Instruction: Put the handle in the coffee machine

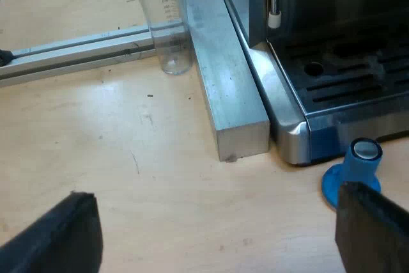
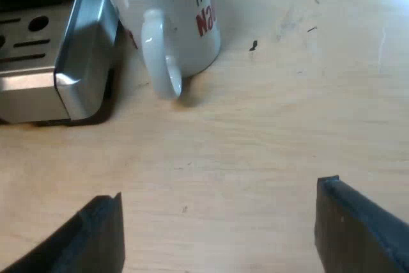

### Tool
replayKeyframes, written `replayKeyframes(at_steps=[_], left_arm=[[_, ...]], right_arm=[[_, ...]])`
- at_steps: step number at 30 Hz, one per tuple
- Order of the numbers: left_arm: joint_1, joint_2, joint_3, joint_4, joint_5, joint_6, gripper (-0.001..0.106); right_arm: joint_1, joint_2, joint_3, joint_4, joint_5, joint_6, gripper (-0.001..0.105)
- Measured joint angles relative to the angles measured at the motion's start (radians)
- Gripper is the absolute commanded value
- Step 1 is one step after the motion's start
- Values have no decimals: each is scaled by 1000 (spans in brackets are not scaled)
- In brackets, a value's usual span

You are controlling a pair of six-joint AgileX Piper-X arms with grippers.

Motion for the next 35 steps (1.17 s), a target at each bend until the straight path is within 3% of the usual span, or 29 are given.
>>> replayKeyframes(at_steps=[35], left_arm=[[2, 0, 0, -2, 0, 0, 76]], right_arm=[[0, 0, 0, 0, 19, 4, 63]])
